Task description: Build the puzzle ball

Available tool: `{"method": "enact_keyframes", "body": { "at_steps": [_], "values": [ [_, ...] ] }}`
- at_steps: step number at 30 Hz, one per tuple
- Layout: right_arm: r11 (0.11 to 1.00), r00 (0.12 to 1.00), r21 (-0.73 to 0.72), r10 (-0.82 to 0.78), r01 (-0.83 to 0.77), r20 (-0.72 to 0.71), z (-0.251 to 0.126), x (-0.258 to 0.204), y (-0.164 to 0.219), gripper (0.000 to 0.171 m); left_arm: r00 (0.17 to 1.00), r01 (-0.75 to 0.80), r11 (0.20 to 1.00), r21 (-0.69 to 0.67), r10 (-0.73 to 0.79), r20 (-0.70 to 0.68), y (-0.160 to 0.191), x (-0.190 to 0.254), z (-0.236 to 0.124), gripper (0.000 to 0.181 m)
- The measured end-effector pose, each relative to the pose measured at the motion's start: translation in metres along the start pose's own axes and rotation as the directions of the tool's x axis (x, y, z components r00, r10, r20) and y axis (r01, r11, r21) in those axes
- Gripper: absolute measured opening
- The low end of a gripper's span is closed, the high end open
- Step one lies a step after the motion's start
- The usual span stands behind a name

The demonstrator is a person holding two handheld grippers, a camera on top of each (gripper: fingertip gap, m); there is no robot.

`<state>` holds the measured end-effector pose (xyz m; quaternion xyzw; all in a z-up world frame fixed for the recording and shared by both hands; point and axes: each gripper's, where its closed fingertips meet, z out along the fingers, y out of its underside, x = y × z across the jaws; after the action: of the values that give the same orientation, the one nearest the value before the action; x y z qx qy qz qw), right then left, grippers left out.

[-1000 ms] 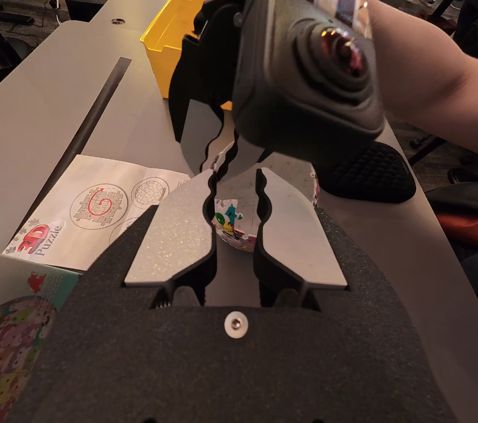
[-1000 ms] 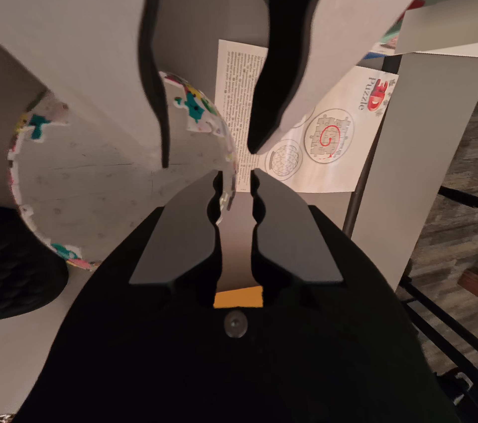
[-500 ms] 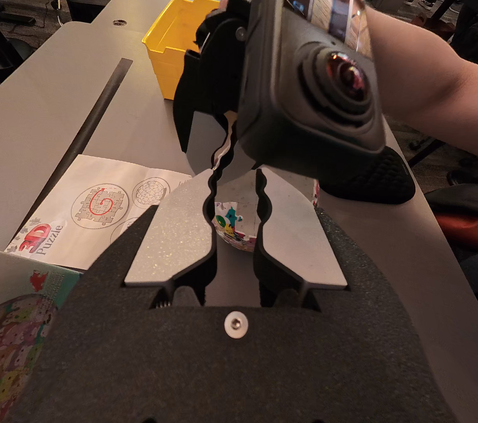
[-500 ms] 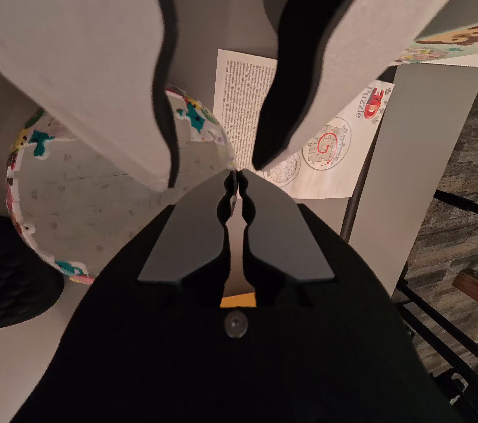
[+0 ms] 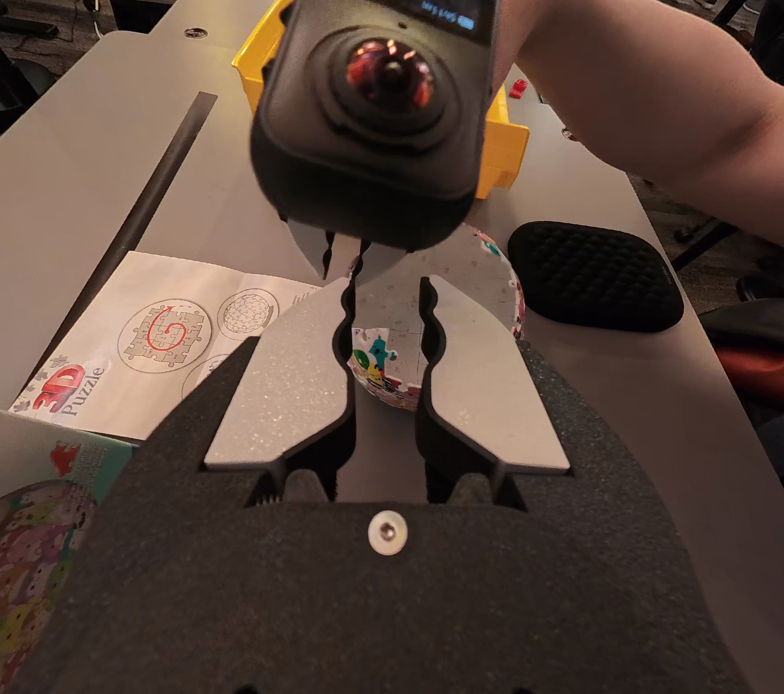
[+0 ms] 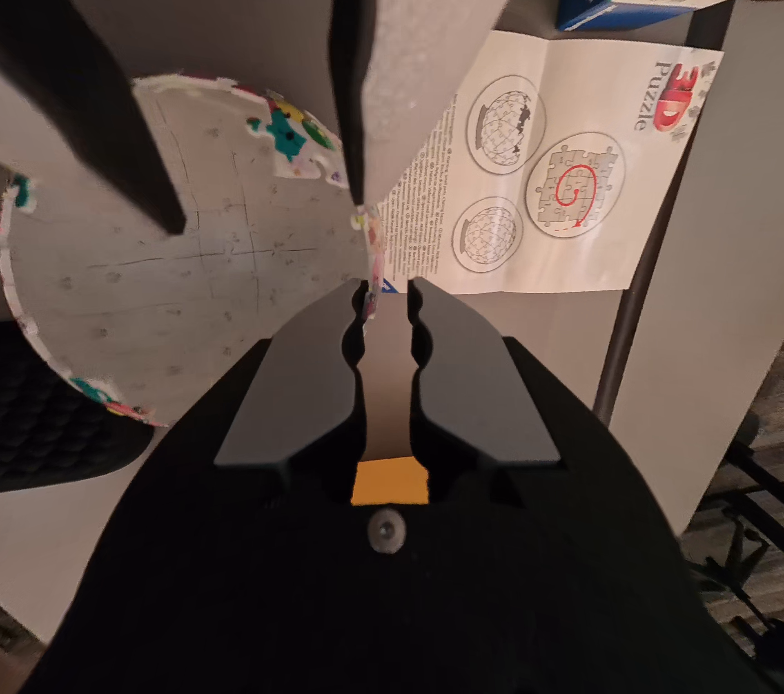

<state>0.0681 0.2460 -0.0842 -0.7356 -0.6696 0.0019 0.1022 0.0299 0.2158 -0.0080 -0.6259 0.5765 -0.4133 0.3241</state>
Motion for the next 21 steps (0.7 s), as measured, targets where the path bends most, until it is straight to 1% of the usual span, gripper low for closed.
{"method": "enact_keyframes", "body": {
  "at_steps": [6,10,14,21],
  "values": [
    [0.999,0.999,-0.05,0.009,-0.006,0.041,0.0042,-0.0001,0.0006,0.017,1.0,0.001,1.0,0.001,-0.001,0.004,-0.0004,-0.0012,-0.0006,0.029],
    [0.997,0.996,-0.082,0.018,-0.01,0.091,0.0057,-0.003,0.0025,0.006,1.0,-0.002,1.0,0.007,0.002,0.009,-0.0018,-0.0019,-0.003,0.028],
    [0.996,0.994,-0.093,0.018,-0.008,0.107,0.0077,-0.0045,0.002,0.005,1.0,-0.001,1.0,0.017,0.001,0.014,-0.004,-0.0027,-0.0059,0.028],
    [0.998,0.999,-0.069,0.004,-0.001,0.05,0.0054,-0.0033,-0.0023,0.004,1.0,-0.005,1.0,0.026,0.005,0.013,-0.0064,-0.0016,-0.0082,0.028]
  ]
}}
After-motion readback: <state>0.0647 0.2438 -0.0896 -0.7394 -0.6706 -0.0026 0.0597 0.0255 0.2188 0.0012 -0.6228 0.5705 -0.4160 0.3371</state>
